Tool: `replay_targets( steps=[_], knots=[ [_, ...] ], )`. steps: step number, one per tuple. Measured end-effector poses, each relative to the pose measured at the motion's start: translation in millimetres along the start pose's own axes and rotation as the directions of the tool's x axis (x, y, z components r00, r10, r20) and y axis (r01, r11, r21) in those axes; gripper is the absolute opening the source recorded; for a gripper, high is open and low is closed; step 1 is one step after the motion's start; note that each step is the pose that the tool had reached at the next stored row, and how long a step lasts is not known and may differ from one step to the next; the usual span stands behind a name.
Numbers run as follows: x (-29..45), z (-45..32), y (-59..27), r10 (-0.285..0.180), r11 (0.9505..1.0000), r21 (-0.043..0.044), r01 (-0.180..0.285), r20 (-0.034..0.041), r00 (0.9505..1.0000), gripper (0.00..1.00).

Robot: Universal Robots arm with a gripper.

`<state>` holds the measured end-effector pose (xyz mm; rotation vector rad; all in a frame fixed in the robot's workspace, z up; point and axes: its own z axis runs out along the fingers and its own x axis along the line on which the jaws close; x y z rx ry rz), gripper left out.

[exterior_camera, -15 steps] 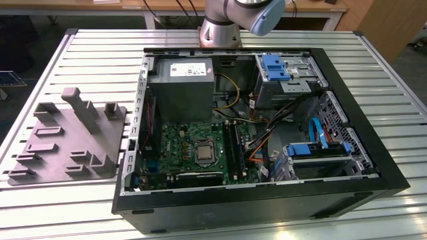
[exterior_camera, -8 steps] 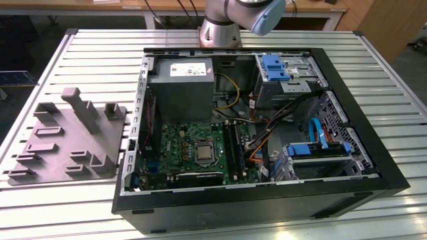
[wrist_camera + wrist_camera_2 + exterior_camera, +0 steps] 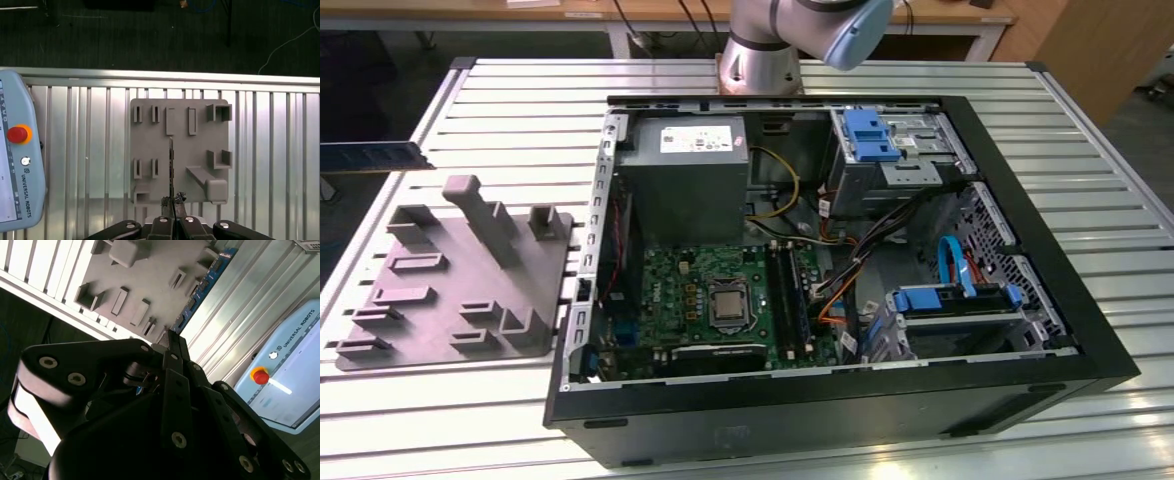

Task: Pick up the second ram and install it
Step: 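Pick up the second ram and move it above second insertion slot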

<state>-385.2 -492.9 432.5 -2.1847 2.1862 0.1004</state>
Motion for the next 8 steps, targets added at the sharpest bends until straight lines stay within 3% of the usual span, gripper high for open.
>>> replay_targets(
  steps=[8],
  knots=[
    [0.0,-0.2,-23.3,0.0,1.0,0.0,0.0,0.0,1.0,0.11]
  ],
)
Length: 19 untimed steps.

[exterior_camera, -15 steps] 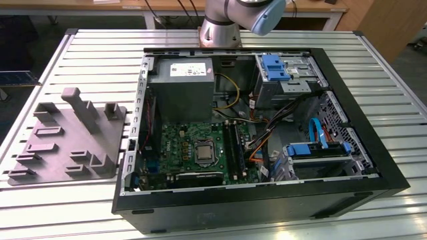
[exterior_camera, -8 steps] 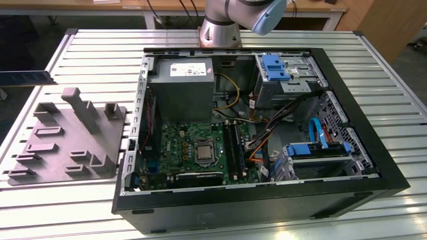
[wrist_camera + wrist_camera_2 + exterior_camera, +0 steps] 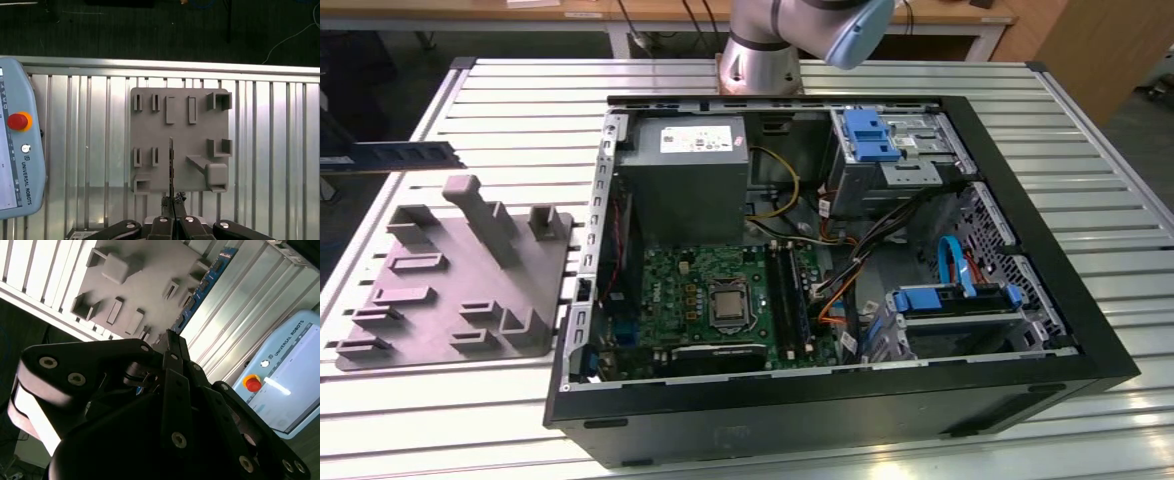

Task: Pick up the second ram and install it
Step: 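Pick up the second ram and move it above second insertion slot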

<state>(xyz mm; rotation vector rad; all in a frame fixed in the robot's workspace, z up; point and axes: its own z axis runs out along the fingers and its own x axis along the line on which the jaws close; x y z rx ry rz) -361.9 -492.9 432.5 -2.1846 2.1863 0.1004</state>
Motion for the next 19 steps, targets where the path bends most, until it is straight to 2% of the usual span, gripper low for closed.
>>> replay_targets(
  steps=[6,19],
  knots=[
    [-0.1,-0.3,-23.1,0.0,1.0,0.0,0.0,0.0,1.0,0.11],
    [-0.1,-0.9,-81.6,0.0,1.0,0.0,0.0,0.0,1.0,0.11]
  ],
)
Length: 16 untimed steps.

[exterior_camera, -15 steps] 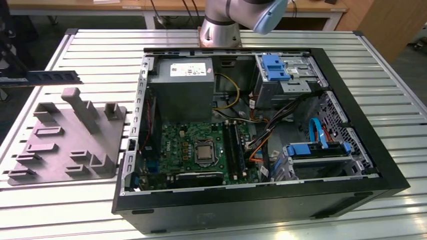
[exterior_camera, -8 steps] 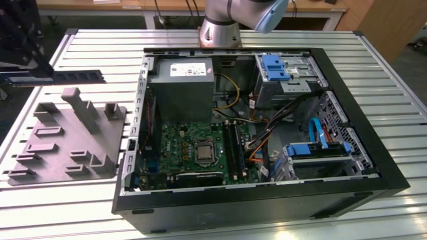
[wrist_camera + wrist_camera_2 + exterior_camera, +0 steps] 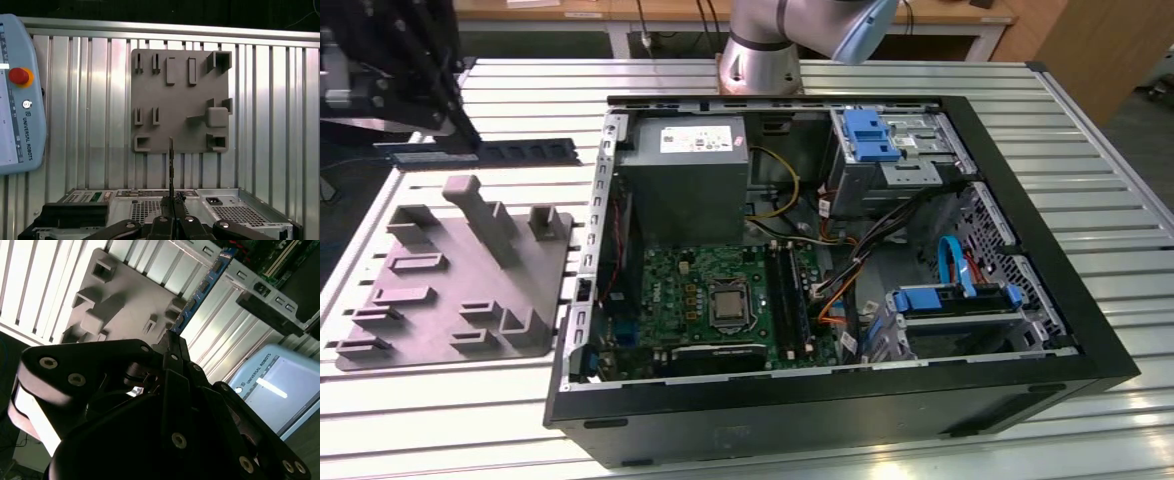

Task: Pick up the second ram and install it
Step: 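Pick up the second ram and move it above second insertion slot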

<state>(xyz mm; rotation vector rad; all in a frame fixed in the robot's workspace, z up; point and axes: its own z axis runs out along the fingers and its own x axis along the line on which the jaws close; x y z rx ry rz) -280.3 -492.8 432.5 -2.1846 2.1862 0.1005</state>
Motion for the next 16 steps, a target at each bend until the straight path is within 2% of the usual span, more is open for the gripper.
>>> replay_targets(
  steps=[10,16],
  knots=[
    [0.0,0.0,-45.6,0.0,1.0,-0.0004,0.0,0.0,1.0,0.11],
    [0.2,2.7,-71.5,0.0,1.0,-0.0024,0.0,-0.0001,1.0,0.11]
  ],
)
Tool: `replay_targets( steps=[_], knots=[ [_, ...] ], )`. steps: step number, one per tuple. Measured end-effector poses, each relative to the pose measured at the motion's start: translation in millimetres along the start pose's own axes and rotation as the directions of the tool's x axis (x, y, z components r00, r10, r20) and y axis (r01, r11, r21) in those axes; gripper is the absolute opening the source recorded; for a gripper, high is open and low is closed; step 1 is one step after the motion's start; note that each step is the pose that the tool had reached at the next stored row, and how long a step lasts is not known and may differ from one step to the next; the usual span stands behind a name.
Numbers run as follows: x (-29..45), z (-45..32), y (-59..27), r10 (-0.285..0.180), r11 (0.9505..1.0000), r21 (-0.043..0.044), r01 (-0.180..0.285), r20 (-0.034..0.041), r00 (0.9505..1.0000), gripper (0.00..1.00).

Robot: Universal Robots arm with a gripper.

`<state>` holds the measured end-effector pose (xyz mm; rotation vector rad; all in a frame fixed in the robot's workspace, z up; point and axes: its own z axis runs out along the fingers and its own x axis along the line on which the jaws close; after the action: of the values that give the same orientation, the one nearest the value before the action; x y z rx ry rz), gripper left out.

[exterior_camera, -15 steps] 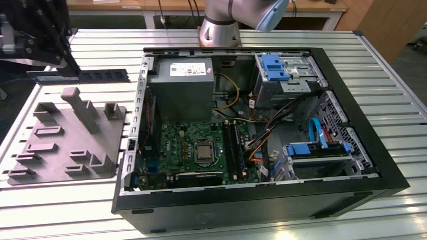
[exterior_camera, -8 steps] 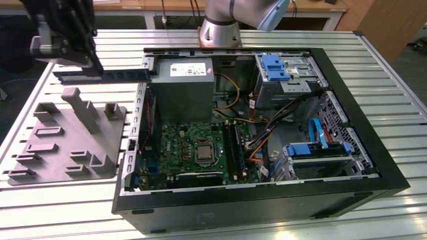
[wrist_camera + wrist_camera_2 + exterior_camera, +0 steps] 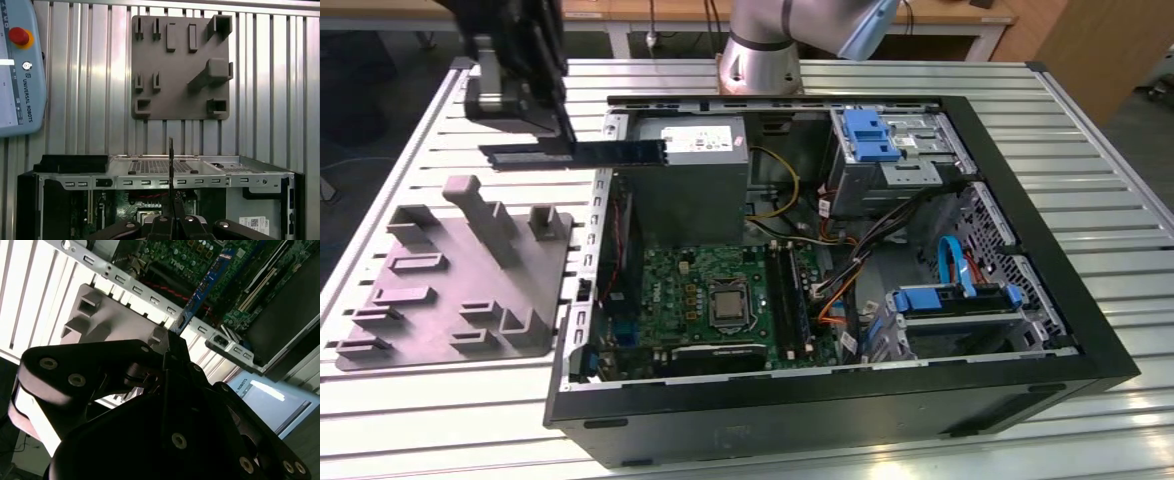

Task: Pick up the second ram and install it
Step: 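Pick up the second ram and move it above second insertion slot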

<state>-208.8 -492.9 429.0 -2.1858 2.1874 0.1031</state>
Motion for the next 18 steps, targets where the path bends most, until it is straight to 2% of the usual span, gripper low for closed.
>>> replay_targets(
  steps=[18],
  knots=[
    [0.9,11.3,-81.8,0.001,1.0,-0.0081,-0.001,0.0,1.0,0.11]
  ],
)
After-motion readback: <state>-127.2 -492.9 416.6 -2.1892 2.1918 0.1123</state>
